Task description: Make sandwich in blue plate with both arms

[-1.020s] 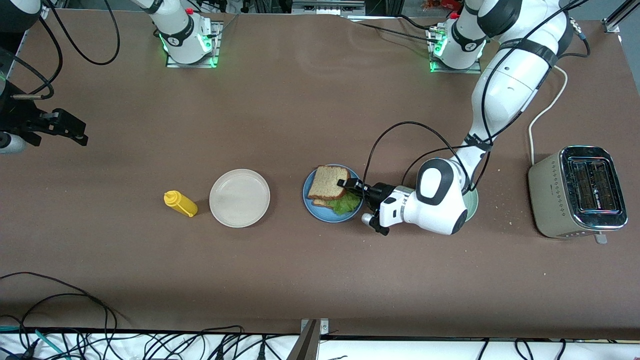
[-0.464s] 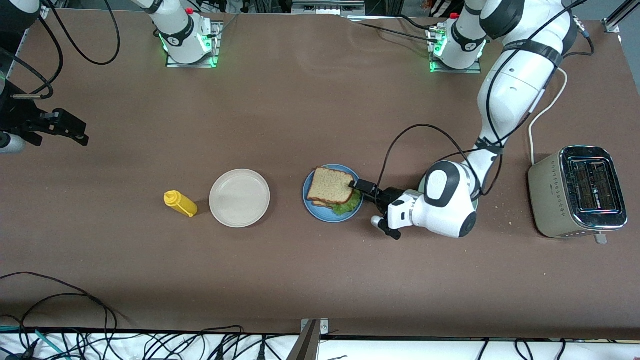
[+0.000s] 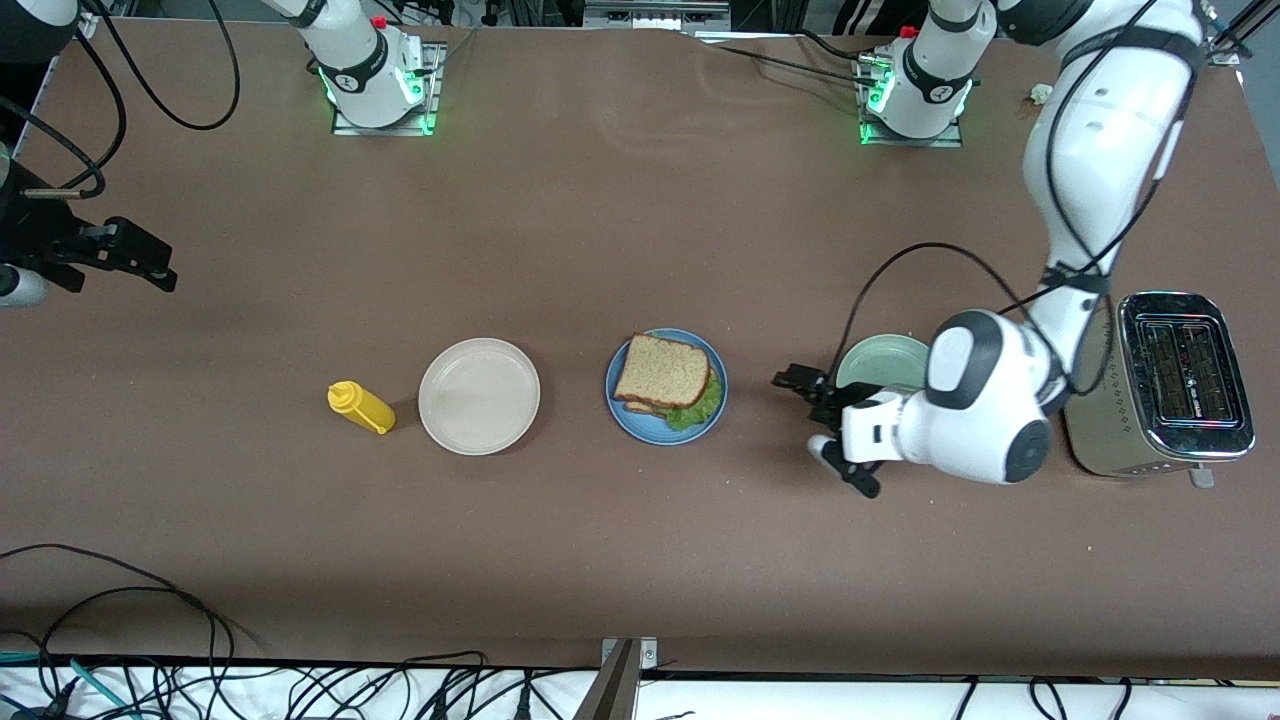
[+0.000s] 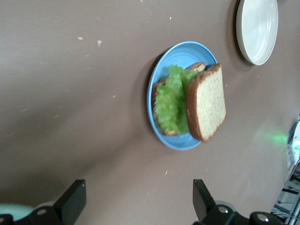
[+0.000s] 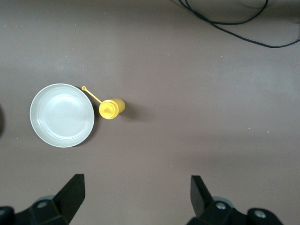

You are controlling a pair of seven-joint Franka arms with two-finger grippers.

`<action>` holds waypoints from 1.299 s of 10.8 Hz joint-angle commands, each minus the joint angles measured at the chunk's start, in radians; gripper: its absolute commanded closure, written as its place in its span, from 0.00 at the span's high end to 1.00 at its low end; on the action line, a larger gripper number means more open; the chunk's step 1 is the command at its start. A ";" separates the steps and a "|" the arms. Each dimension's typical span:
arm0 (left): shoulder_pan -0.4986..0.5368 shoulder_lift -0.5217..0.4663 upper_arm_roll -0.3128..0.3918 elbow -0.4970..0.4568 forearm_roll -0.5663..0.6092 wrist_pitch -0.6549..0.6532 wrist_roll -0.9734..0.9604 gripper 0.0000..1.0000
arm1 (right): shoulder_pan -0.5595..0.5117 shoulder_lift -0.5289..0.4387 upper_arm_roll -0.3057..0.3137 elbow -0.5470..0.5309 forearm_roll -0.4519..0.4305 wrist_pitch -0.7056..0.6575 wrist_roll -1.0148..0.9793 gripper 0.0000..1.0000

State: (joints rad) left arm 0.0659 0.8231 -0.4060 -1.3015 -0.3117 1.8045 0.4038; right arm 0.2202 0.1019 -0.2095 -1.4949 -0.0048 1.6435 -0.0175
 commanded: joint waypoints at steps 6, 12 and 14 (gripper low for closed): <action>-0.106 -0.503 0.158 -0.083 0.387 -0.229 -0.255 1.00 | -0.004 0.007 -0.004 0.019 0.019 -0.007 0.008 1.00; -0.095 -0.843 0.285 -0.428 0.327 -0.053 -0.260 1.00 | -0.004 0.007 -0.002 0.019 0.019 -0.007 0.010 1.00; -0.072 -0.851 0.280 -0.430 0.327 -0.057 -0.260 1.00 | -0.002 0.007 -0.002 0.019 0.019 -0.007 0.010 1.00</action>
State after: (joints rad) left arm -0.0381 0.0374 -0.1203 -1.6511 0.0366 1.7086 0.1470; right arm 0.2209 0.1085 -0.2112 -1.4897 -0.0041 1.6434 -0.0157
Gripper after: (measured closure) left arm 0.000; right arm 0.000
